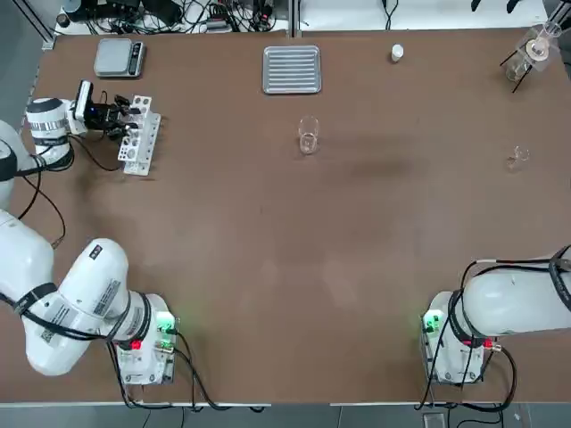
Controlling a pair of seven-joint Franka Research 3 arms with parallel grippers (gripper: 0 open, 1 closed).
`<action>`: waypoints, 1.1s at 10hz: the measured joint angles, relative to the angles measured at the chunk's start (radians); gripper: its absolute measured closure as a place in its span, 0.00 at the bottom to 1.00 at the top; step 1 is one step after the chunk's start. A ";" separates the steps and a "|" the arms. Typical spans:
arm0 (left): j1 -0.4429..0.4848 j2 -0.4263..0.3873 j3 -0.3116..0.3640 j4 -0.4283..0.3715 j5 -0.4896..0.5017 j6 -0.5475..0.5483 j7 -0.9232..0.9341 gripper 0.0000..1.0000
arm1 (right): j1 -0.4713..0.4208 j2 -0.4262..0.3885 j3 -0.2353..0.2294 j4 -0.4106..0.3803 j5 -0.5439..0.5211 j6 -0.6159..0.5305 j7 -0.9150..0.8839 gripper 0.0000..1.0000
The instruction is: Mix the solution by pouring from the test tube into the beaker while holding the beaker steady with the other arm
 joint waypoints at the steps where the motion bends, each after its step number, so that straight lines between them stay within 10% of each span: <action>1: 0.000 -0.018 -0.002 0.003 -0.002 0.000 0.000 0.32 | 0.000 0.000 0.000 0.000 0.000 0.000 0.000 0.00; 3: 0.000 -0.073 -0.002 0.006 -0.002 -0.003 0.000 0.02 | 0.000 0.000 0.000 0.000 0.000 0.000 0.000 0.00; 11: 0.021 -0.374 0.003 0.015 0.020 -0.068 -0.028 0.00 | 0.000 0.000 0.000 -0.001 0.001 0.001 0.000 0.00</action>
